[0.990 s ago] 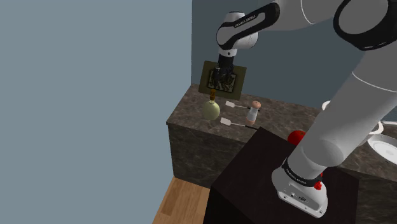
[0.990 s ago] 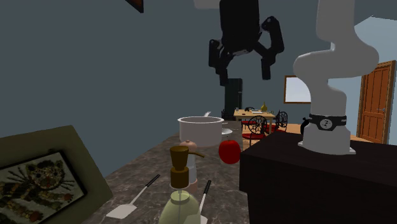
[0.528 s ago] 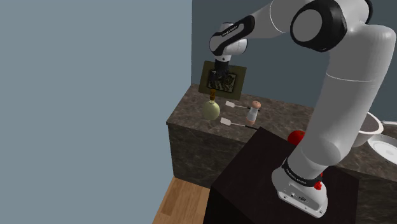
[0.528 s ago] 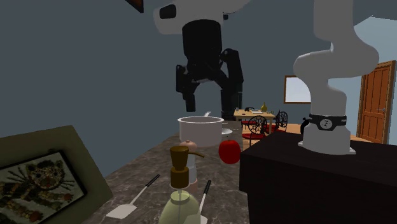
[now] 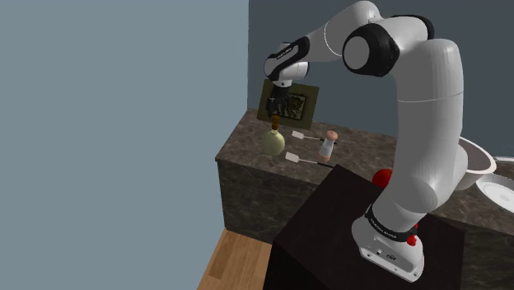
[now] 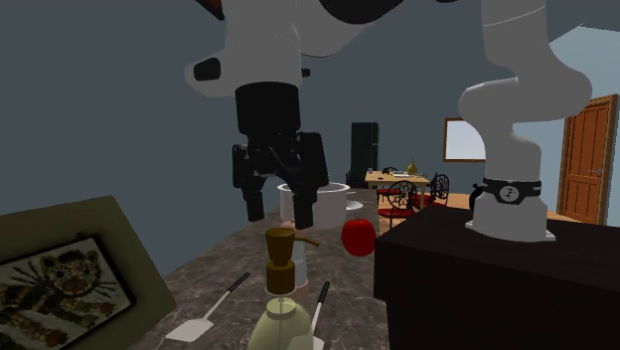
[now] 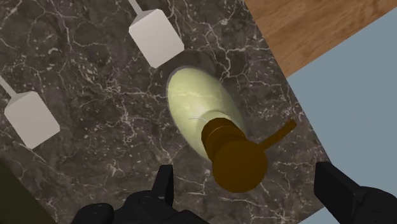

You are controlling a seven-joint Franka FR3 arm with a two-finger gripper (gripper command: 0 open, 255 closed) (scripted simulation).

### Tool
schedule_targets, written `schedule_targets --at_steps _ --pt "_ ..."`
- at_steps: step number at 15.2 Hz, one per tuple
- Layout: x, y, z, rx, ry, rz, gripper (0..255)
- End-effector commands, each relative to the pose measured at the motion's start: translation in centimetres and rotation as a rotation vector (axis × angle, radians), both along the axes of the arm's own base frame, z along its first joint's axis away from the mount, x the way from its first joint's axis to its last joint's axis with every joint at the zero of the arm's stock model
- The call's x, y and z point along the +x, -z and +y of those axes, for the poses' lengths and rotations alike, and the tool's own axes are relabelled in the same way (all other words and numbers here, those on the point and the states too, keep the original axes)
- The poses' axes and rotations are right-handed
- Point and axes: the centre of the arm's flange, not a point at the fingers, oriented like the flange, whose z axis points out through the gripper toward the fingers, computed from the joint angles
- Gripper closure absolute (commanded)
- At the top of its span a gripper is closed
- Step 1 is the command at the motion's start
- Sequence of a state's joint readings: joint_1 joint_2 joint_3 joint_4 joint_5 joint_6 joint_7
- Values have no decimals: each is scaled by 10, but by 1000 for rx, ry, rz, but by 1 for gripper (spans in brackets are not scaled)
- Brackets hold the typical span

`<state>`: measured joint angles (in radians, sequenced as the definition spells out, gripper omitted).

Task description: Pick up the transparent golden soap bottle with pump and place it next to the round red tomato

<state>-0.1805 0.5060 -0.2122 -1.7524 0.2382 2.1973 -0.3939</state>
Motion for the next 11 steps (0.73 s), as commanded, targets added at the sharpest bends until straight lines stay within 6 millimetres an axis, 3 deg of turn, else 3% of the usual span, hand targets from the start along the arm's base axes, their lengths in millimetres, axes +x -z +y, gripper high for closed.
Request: schedule_targets --at_steps 1,5,11 --pt "0 11 0 0 0 0 0" --pt "0 30 2 0 0 0 0" --pt "0 30 2 0 0 0 0"
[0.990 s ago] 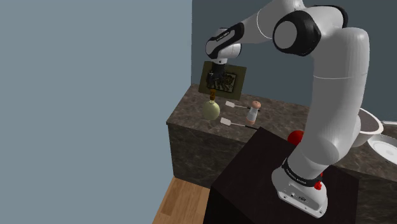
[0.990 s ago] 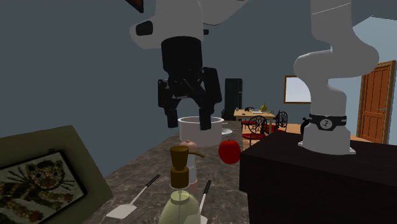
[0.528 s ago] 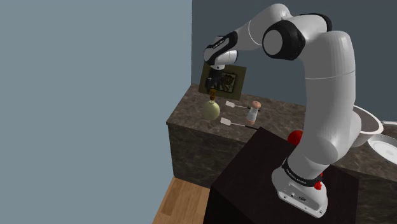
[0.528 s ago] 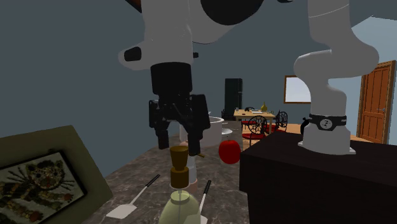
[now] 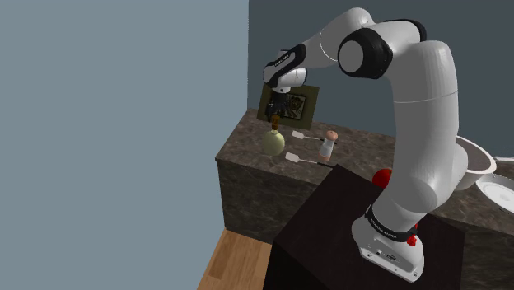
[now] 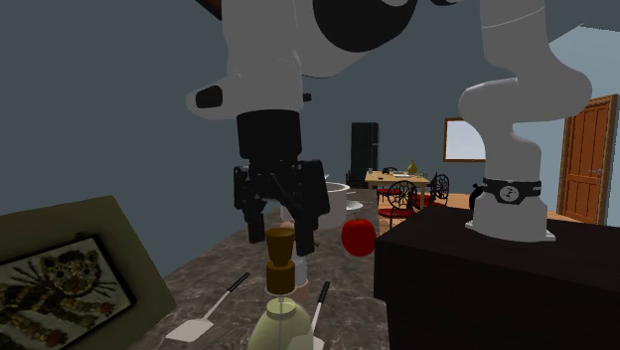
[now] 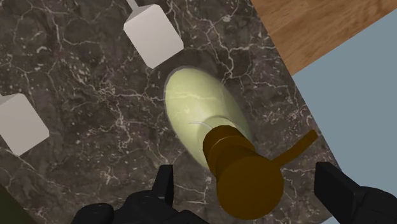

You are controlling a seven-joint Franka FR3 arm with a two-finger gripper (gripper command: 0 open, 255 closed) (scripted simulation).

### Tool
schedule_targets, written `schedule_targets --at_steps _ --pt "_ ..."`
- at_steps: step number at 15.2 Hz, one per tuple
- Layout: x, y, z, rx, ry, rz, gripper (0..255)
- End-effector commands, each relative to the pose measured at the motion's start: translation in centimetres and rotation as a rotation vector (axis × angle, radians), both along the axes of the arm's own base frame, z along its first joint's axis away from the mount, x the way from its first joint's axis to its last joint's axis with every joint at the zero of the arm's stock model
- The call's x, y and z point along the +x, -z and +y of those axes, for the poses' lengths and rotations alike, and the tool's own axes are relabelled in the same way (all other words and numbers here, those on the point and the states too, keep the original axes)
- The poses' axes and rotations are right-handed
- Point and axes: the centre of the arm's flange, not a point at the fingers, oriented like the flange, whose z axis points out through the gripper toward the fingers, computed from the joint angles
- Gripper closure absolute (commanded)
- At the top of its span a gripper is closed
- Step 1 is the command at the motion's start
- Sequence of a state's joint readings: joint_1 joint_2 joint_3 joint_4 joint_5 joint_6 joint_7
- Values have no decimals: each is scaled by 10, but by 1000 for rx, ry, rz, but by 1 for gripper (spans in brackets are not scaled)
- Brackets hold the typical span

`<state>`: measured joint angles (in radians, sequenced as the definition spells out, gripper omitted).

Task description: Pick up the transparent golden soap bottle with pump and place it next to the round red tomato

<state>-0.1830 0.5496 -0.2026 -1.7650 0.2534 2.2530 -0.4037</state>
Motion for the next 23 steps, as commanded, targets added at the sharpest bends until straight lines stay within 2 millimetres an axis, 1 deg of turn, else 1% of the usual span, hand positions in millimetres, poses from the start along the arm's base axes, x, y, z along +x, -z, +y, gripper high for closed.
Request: schedule_targets --at_steps 1,2,11,23 --pt "0 0 0 0 0 0 0" --pt "0 0 0 0 0 0 255" --pt "0 0 0 0 0 0 255" --pt "0 -63 0 0 0 0 255"
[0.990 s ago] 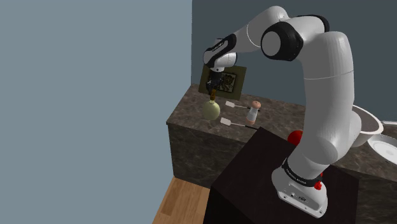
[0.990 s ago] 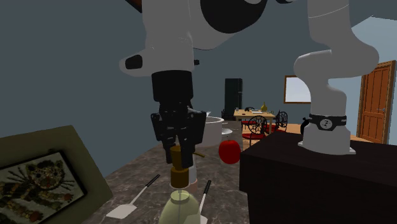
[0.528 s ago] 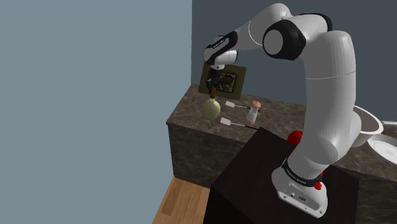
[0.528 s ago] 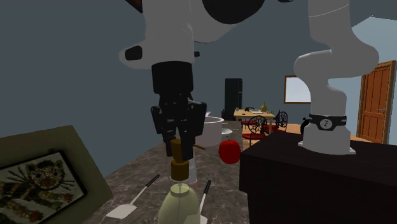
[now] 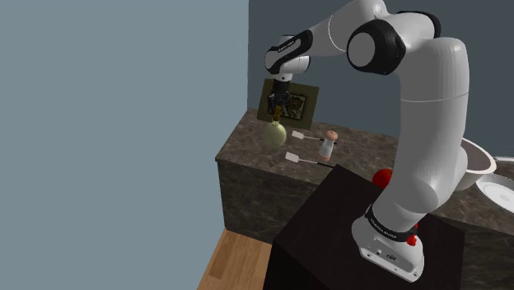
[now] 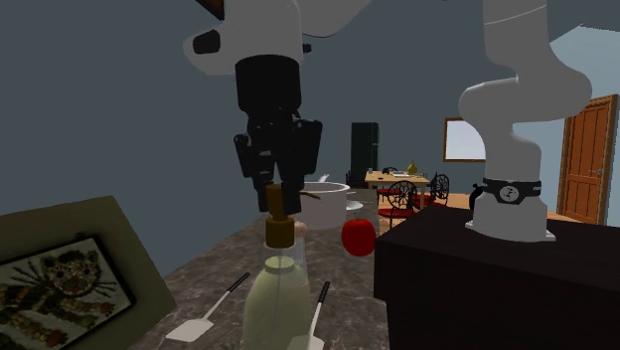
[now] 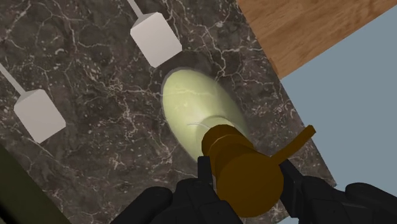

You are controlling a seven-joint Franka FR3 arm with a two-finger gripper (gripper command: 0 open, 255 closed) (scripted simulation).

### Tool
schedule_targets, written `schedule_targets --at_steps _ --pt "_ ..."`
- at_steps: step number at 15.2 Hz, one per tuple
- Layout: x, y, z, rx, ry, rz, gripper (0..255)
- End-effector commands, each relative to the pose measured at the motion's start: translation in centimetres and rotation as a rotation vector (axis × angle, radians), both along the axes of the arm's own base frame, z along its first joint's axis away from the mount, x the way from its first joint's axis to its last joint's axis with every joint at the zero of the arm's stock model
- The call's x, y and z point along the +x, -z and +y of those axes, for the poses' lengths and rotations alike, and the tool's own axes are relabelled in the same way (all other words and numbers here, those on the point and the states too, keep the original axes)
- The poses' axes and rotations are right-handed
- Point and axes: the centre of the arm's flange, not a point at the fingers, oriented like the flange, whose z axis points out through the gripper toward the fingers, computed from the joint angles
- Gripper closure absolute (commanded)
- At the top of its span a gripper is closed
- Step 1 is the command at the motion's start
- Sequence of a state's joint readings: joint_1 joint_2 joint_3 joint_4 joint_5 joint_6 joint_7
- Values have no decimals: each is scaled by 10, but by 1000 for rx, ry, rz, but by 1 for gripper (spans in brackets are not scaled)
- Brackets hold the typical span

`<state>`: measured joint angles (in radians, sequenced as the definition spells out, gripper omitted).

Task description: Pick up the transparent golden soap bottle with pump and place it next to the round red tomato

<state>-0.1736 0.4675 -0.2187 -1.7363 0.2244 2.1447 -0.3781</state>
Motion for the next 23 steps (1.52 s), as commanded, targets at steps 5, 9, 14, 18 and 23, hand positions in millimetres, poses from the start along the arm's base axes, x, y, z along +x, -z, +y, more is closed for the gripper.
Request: schedule_targets --at_steps 5,9,14,18,23 --pt "0 -32 0 0 0 0 255" --pt "0 -53 0 0 0 0 255" --pt "0 -80 0 0 0 0 255" --pt "0 -101 0 0 0 0 255" --pt "0 -127 0 0 0 0 255"
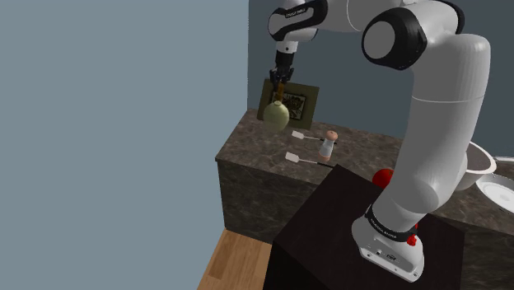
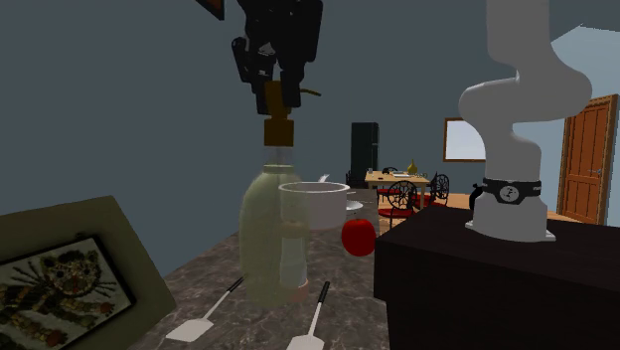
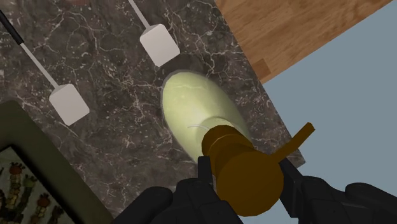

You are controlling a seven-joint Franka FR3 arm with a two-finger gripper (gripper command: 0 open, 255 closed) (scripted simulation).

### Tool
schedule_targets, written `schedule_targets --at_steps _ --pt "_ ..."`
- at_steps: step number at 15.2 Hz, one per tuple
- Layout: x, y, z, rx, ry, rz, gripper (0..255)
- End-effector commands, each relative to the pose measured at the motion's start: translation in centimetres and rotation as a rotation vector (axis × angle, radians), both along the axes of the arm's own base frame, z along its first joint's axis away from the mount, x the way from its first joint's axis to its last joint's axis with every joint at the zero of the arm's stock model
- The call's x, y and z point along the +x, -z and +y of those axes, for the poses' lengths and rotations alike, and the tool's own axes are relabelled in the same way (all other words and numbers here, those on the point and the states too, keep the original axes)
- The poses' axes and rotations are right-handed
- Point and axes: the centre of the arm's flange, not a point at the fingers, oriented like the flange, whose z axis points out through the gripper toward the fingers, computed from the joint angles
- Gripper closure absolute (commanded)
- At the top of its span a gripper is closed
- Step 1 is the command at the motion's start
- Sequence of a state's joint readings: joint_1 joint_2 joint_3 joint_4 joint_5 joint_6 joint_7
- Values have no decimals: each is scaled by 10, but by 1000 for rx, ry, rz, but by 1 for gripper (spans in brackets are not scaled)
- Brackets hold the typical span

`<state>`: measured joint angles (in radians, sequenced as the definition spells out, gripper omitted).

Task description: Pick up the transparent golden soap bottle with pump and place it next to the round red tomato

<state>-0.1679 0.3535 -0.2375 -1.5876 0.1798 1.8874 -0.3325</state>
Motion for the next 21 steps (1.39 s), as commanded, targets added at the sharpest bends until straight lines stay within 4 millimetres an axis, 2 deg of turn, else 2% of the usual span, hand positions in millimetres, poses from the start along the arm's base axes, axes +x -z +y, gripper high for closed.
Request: schedule_targets --at_steps 1,21 --pt "0 -11 0 0 0 0 255" --pt "0 -117 0 0 0 0 255"
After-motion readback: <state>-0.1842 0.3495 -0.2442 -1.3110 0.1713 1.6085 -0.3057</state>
